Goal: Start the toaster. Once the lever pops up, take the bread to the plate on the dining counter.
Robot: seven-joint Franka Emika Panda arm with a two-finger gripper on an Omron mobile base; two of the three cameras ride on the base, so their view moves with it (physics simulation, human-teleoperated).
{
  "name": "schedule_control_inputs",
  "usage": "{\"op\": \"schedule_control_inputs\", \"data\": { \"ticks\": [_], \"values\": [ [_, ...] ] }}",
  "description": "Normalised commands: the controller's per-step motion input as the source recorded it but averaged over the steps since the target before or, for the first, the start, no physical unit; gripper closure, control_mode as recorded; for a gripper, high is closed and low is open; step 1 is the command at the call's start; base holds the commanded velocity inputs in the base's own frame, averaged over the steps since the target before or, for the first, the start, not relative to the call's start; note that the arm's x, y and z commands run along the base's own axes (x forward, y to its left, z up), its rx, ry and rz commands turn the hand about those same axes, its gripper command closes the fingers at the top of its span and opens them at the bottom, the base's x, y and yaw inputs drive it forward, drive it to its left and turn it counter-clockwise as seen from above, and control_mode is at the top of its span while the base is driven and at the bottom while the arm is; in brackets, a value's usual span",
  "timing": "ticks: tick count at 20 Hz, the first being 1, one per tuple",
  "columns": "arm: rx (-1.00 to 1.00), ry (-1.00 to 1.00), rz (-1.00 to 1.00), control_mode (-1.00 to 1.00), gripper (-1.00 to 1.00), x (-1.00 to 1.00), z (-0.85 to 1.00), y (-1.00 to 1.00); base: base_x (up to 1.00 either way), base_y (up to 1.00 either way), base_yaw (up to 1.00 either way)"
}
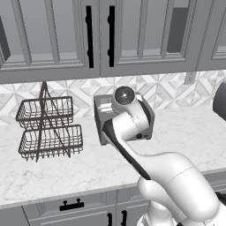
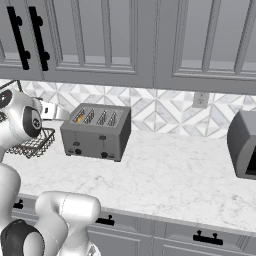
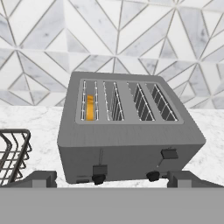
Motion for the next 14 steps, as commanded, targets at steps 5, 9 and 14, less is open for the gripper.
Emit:
{"op": "schedule_control_inputs", "data": {
  "ticks": [5, 9, 14],
  "values": [
    [0.0, 0.0, 0.0, -1.0, -1.0, 0.0, 0.0, 0.0, 0.0, 0.0, 0.0],
    [0.0, 0.0, 0.0, -1.0, -1.0, 0.0, 0.0, 0.0, 0.0, 0.0, 0.0],
    [0.0, 0.0, 0.0, -1.0, -1.0, 0.0, 0.0, 0.0, 0.0, 0.0, 0.0]
  ]
}}
